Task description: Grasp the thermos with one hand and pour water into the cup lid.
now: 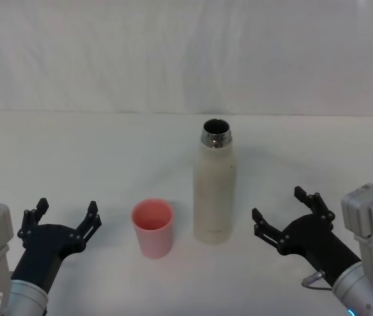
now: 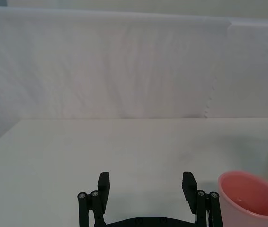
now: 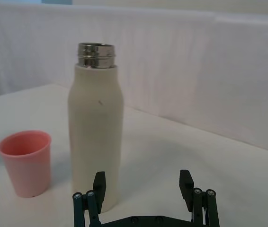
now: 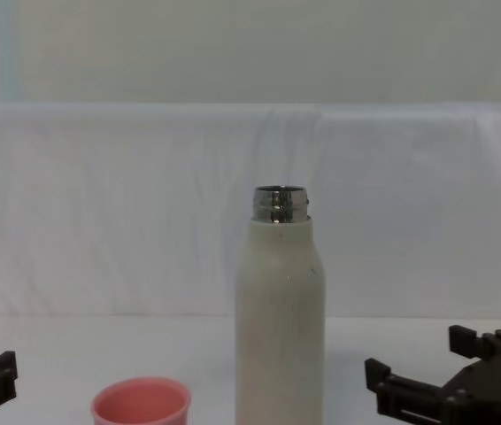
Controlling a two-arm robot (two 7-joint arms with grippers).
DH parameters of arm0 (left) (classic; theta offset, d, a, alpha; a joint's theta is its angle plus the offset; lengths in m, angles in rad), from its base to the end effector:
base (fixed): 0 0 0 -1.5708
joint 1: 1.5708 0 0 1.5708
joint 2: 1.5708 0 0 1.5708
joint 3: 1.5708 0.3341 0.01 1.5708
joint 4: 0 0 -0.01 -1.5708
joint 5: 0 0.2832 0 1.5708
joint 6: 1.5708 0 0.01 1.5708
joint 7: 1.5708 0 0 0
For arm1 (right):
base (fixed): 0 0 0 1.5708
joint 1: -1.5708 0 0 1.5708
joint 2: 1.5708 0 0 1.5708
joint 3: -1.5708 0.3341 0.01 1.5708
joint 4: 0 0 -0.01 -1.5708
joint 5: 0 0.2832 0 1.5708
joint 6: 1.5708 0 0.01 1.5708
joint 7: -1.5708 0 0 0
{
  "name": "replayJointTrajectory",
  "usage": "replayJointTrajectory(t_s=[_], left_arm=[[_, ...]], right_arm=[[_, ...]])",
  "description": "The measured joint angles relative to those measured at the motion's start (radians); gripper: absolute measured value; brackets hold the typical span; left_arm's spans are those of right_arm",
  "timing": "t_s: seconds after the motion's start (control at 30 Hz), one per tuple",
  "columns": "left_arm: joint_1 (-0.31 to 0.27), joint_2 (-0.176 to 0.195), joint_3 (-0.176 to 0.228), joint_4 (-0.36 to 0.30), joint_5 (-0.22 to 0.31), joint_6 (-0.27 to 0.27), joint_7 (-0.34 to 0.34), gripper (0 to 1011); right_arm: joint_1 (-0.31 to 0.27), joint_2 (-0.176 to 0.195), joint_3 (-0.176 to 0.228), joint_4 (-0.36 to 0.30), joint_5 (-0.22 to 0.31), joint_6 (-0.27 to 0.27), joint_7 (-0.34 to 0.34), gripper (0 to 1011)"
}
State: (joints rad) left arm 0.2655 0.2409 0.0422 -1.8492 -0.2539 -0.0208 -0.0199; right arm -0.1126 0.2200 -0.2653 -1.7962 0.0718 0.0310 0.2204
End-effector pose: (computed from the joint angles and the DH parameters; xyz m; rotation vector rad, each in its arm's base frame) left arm 0.2162 0.0507 -0.3265 -0.0381 0.0142 1.4460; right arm 0.2534 0.0155 -0.3195 -0.0585 -0.1016 -1.0507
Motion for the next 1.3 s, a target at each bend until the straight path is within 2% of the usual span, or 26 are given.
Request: replayJointTrajectory(t_s=[0.47,0.67,1.0,1.3], left_arm=[[0.000,0.000,0.000,0.000,0.000,0.000,0.000,1001],[0.000,0.000,0.000,0.000,0.000,0.000,0.000,1001],[0.000,0.000,0.000,0.000,0.000,0.000,0.000,1001],[0.000,0.000,0.000,0.000,0.000,0.000,0.000,1001]], right_arm=[[0.092,0.000,-0.046,0.064,0.044,0.041,0.065,999],[0.131,-0.011,-0.062,0.096,0.089,0.048,0.083,999],[0.177,-0.020,-0.078,0.141,0.156,0.053,0.096,999],[0.206,-0.021,-0.103,0.169,0.178,0.053,0.096,999]])
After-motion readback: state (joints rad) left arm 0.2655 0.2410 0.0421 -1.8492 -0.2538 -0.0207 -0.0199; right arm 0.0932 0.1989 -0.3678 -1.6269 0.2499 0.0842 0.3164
